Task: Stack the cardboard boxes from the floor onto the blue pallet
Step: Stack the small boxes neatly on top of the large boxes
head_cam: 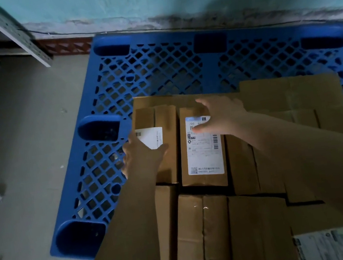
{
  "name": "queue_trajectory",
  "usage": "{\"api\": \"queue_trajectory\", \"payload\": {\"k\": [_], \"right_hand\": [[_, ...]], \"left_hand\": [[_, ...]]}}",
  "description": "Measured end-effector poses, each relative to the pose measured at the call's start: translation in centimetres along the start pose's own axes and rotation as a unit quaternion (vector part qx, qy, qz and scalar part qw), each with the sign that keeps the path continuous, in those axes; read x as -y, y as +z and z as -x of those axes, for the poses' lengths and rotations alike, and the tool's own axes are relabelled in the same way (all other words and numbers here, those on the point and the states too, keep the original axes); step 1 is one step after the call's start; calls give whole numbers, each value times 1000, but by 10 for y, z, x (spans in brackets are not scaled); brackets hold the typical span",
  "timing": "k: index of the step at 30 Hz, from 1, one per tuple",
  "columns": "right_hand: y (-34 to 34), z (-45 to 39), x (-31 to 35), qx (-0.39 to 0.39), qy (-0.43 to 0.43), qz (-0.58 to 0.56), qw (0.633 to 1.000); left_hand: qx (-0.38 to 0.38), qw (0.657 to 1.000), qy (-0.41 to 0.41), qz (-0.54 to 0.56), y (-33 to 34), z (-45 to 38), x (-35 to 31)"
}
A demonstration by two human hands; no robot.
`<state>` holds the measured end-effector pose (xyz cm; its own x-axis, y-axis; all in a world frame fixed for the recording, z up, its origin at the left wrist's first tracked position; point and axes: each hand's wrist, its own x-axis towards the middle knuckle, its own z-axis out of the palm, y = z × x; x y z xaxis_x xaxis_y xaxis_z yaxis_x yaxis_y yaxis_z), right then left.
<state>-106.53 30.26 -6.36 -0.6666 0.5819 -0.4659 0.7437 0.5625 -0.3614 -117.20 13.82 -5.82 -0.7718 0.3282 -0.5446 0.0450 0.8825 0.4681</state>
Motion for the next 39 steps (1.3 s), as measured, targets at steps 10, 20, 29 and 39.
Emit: {"api": "queue_trajectory", "payload": {"k": [10,20,29,39], "right_hand": [[13,15,-5,-14,-26,2,1000],[-10,38,-53,-88,81,10,993],[11,61,-62,-61,35,-20,997],[-24,71,-139,-56,132,16,990]], "left_hand": [[25,995,91,-22,7,5,28],[-20,969,202,-144,41,38,-22],[61,961,203,-177,86,81,-28],[87,936,289,-183,131,108,-79]]}}
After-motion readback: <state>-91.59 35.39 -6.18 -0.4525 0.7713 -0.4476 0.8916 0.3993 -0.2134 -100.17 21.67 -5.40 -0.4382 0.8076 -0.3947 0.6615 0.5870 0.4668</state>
